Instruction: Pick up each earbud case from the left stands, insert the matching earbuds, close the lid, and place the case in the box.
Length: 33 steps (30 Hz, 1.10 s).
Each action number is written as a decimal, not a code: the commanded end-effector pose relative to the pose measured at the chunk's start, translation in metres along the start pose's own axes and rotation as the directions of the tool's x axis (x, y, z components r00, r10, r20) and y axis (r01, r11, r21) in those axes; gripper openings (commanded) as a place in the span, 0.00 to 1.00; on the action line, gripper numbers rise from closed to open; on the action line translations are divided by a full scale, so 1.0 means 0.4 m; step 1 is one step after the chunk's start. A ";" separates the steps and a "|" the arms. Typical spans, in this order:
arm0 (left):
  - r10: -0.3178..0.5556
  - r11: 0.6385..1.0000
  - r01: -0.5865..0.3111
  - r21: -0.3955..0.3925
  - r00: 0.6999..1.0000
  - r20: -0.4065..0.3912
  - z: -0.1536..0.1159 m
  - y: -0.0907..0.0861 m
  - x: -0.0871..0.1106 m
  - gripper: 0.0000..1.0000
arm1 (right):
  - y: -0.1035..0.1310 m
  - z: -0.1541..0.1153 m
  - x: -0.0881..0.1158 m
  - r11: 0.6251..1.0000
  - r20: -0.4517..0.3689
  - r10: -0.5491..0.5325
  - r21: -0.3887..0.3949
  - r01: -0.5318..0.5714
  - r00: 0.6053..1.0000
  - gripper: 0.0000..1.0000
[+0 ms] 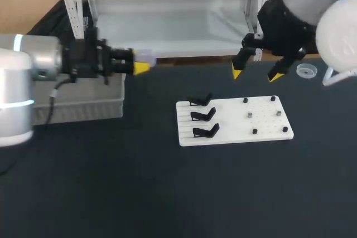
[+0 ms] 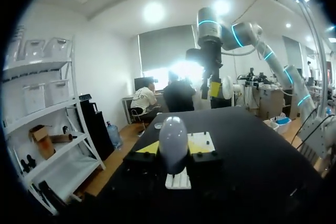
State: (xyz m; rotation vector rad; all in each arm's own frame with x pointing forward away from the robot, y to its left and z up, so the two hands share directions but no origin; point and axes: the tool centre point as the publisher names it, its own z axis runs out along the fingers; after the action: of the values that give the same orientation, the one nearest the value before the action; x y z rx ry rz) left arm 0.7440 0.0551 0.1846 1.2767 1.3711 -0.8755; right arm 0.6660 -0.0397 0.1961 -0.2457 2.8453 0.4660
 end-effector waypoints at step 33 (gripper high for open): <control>-0.406 0.914 0.390 -0.113 0.872 -0.274 -0.343 0.223 0.433 1.00 | 0.000 -0.001 0.010 1.000 0.063 0.002 0.003 -0.002 0.998 1.00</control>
State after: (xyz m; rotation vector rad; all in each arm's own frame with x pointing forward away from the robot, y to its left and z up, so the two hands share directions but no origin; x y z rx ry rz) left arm 0.8141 0.2410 0.0614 1.1219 1.9502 -0.8947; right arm 0.6646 -0.0398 0.1953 -0.2288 2.7910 0.4649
